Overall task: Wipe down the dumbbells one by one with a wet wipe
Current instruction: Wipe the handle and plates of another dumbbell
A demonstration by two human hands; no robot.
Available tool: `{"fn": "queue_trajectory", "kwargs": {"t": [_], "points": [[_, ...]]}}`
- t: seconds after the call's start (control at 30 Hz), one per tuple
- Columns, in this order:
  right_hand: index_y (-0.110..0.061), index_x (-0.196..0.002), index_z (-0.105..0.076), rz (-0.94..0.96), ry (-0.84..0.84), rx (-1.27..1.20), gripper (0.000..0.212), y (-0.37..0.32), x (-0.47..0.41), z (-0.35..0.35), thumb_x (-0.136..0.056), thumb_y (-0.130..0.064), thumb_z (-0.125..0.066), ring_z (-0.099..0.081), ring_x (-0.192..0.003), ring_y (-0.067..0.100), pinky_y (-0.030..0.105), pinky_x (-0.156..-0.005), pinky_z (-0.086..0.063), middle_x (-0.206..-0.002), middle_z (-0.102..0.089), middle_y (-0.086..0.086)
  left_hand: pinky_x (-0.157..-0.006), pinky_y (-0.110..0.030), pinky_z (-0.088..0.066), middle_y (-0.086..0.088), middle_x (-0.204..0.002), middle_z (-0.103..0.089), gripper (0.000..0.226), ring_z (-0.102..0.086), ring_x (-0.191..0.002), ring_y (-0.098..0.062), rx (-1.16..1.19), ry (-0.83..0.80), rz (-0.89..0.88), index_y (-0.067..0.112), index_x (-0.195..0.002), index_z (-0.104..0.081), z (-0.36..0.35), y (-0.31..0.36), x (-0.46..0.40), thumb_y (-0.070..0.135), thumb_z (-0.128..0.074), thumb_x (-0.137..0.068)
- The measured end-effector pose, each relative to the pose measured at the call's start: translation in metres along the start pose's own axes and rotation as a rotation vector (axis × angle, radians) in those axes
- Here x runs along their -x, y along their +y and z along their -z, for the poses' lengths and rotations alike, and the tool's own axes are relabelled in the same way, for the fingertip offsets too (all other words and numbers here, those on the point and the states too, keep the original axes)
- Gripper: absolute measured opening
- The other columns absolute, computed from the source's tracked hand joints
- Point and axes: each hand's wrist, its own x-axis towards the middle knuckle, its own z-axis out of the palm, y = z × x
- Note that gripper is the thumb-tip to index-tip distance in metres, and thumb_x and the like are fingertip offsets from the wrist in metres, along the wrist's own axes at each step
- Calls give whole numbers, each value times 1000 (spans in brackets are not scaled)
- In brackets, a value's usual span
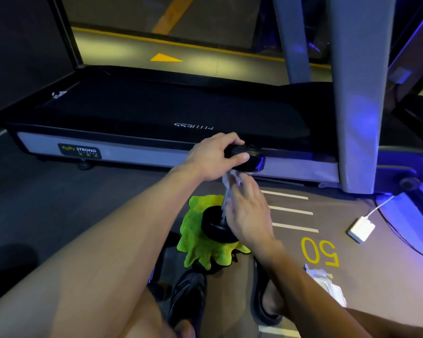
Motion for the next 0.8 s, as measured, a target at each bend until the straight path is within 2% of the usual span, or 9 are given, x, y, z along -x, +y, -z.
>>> {"fn": "queue_trajectory", "kwargs": {"t": [0.07,0.13,0.2,0.3,0.37,0.5,0.57,0.7,0.8], "points": [[-9,-153,-40,28,-68,3,59,-3,14,-4,-95,-22,-45,-39,-142,28,40,-115,-41,-152,-41,9,-100,-42,-49,8,-128,-63,38,-60,-119,-18,-4,4,8,38,-127,-62,1,0,1,56,-65,-94],[-9,-148,-46,96,-157,51,58,-4,28,-7,-92,-25,-42,-43,-137,27,42,-108,-46,-148,-44,7,-100,-40,-48,9,-128,-63,38,-59,-120,-17,3,7,20,39,-127,-62,1,0,2,56,-65,-94],[-8,-141,-53,118,-127,81,52,-3,22,-1,-91,-25,-46,-48,-128,27,42,-102,-49,-139,-50,8,-100,-40,-48,10,-129,-62,39,-59,-120,-17,8,6,22,40,-128,-62,0,2,3,58,-65,-93],[-4,-138,-54,66,-27,114,46,-1,-4,8,-95,-21,-48,-48,-125,29,42,-108,-46,-135,-51,12,-100,-40,-48,9,-131,-61,40,-58,-122,-18,-1,-4,24,40,-129,-61,-1,5,3,58,-65,-94],[-6,-134,-56,96,-75,128,45,-1,2,6,-94,-21,-46,-51,-120,30,40,-101,-48,-131,-52,11,-98,-39,-47,9,-131,-61,39,-58,-121,-18,5,-1,35,40,-129,-61,-1,5,2,58,-64,-94],[-15,-136,-56,186,-314,236,55,-5,37,-2,-86,-28,-39,-62,-95,29,39,-79,-54,-109,-59,5,-97,-37,-46,9,-136,-58,40,-57,-123,-19,36,21,52,39,-131,-59,-3,5,6,57,-63,-95],[-12,-133,-58,181,-279,247,52,-7,25,2,-90,-31,-36,-63,-95,32,41,-78,-55,-110,-60,9,-96,-35,-45,9,-136,-58,41,-56,-124,-19,52,29,49,38,-132,-59,-7,9,9,56,-63,-96],[-9,-139,-53,52,-206,231,56,-5,-11,23,-95,-33,-28,-58,-99,33,45,-79,-53,-116,-56,14,-89,-32,-40,8,-137,-56,40,-56,-124,-19,46,29,63,39,-133,-58,-12,17,9,56,-62,-96],[-9,-133,-61,205,-329,353,57,-4,8,19,-92,-32,-29,-62,-92,32,41,-73,-56,-110,-62,12,-90,-33,-41,8,-136,-56,40,-57,-123,-19,37,32,66,39,-132,-58,-15,19,4,57,-62,-96]]}}
